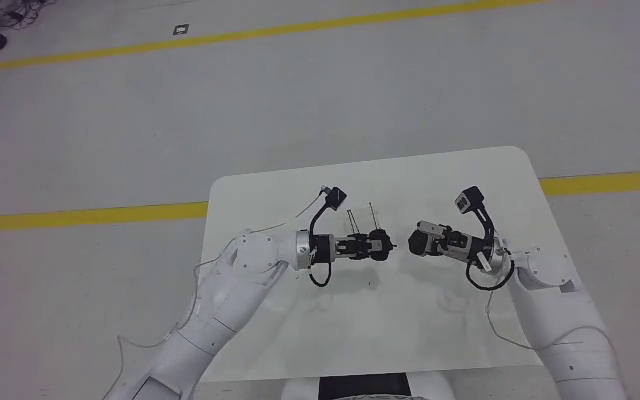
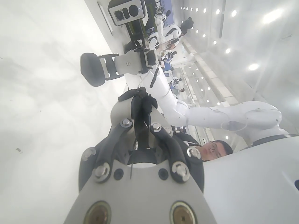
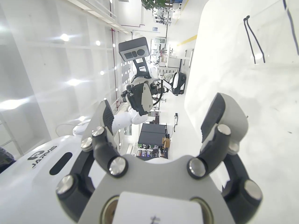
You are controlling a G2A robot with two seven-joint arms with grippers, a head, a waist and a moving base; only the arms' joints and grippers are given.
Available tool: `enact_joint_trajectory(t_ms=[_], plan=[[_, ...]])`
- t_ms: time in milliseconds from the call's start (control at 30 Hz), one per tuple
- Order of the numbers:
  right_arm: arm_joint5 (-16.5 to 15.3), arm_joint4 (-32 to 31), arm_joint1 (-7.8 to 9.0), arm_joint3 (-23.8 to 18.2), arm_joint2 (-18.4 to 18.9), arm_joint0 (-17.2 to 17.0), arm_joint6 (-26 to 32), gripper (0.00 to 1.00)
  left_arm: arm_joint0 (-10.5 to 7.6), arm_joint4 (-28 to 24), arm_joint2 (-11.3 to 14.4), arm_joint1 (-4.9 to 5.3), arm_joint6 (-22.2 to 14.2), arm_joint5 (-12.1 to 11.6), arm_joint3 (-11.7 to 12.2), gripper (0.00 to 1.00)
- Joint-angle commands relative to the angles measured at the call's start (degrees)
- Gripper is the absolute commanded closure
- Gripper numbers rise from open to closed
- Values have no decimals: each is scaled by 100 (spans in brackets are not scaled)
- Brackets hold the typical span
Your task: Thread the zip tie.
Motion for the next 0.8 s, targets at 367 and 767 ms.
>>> enact_joint_trajectory(t_ms=[367,767], plan=[[0,0,0,0,0,0,0,0,660,1563,-332,120,1747,0,-741,100],[0,0,0,0,0,0,0,0,880,1460,-727,347,1950,0,-1062,100]])
